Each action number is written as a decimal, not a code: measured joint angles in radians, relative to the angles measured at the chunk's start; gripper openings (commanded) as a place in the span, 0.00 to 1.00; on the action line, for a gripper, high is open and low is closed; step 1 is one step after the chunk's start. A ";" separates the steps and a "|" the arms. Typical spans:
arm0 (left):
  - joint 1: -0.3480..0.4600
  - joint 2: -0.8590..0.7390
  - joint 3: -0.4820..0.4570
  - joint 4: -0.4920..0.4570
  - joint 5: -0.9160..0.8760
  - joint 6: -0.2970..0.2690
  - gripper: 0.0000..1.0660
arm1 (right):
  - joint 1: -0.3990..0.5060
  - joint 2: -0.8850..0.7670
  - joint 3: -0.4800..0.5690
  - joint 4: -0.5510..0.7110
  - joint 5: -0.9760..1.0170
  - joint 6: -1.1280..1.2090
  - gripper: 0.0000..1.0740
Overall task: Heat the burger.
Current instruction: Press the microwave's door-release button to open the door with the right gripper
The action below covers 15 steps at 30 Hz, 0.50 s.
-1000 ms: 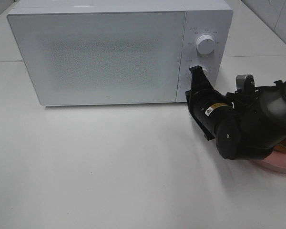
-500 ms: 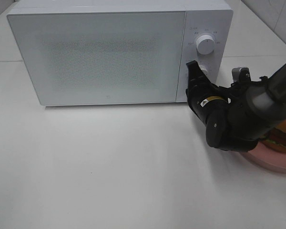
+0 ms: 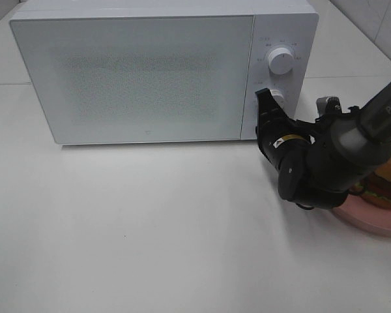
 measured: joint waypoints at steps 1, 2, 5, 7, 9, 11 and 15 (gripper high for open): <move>0.000 0.000 0.000 0.000 0.000 0.000 0.00 | 0.000 0.000 0.000 0.000 0.000 0.000 0.00; 0.000 0.000 0.000 0.000 0.000 0.000 0.00 | -0.007 0.000 0.000 0.001 0.005 -0.010 0.00; 0.000 0.000 0.000 0.000 0.000 0.000 0.00 | -0.036 0.007 -0.009 -0.021 0.037 -0.012 0.00; 0.000 0.000 0.000 0.000 0.000 0.000 0.00 | -0.042 0.008 -0.011 -0.032 0.044 -0.010 0.00; 0.000 0.000 0.000 0.000 0.000 0.000 0.00 | -0.046 0.009 -0.019 -0.038 0.059 -0.009 0.00; 0.000 0.000 0.000 0.000 0.000 0.000 0.00 | -0.046 0.009 -0.026 -0.038 0.076 -0.009 0.00; 0.000 0.000 0.000 0.000 0.000 0.000 0.00 | -0.046 0.009 -0.039 -0.046 0.109 -0.009 0.00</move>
